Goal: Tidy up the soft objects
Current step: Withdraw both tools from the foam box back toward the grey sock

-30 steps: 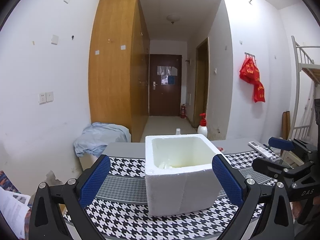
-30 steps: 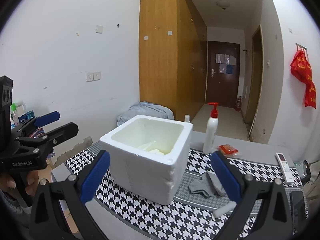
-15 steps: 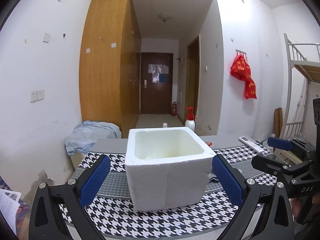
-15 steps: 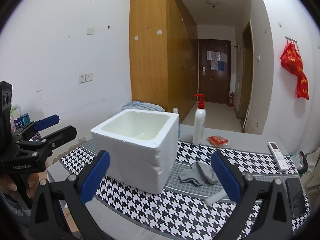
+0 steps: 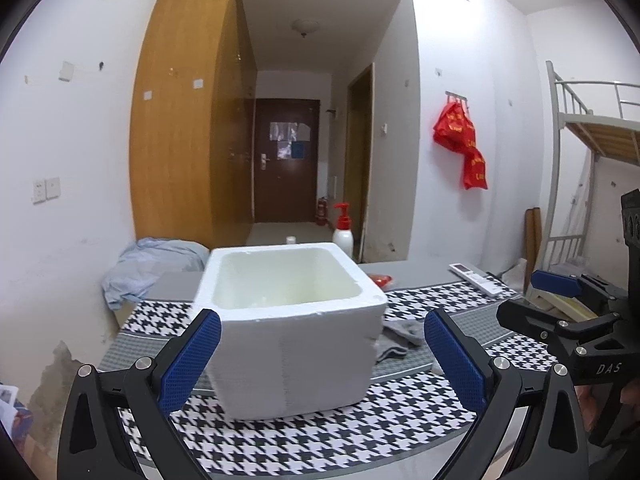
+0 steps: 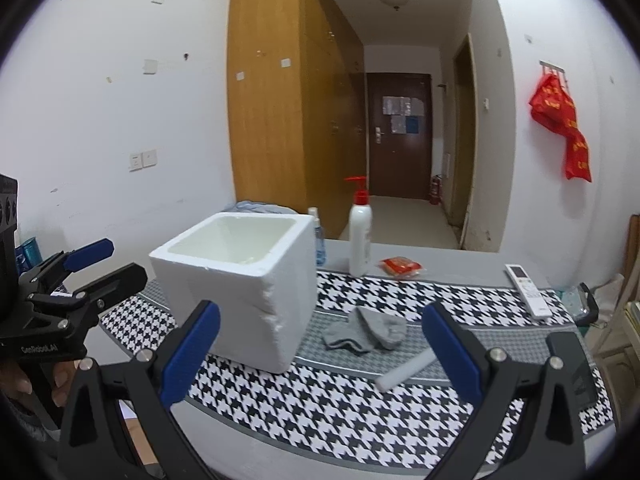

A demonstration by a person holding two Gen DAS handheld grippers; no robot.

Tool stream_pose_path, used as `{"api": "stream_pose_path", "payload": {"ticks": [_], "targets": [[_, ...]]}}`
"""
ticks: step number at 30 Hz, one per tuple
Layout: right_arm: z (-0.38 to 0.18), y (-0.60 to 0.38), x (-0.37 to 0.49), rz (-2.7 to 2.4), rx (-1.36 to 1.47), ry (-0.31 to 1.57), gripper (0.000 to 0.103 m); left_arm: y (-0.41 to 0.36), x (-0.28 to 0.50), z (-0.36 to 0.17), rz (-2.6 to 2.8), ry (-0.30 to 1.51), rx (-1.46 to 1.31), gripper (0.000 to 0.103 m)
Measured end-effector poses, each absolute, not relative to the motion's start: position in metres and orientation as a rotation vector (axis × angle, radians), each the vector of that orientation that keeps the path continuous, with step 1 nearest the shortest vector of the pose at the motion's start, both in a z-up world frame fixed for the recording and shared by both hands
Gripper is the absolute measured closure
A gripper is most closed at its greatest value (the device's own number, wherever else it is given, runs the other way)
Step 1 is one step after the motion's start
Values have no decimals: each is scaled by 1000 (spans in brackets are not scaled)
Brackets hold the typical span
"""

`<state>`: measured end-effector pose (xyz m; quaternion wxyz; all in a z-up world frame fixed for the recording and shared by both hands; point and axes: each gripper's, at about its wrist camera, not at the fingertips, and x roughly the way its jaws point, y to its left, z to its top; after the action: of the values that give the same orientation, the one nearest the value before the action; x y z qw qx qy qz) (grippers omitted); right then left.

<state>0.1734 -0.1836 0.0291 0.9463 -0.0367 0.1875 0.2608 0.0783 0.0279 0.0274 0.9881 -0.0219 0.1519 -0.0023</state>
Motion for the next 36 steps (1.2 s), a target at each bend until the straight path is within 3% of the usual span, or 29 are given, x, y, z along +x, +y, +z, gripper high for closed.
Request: {"api": "stream_pose_path", "payload": {"ticks": [36], "targets": [[2,-252,198,336,-39,467,1,-41,134,-3,-228,410,-13,1]]}}
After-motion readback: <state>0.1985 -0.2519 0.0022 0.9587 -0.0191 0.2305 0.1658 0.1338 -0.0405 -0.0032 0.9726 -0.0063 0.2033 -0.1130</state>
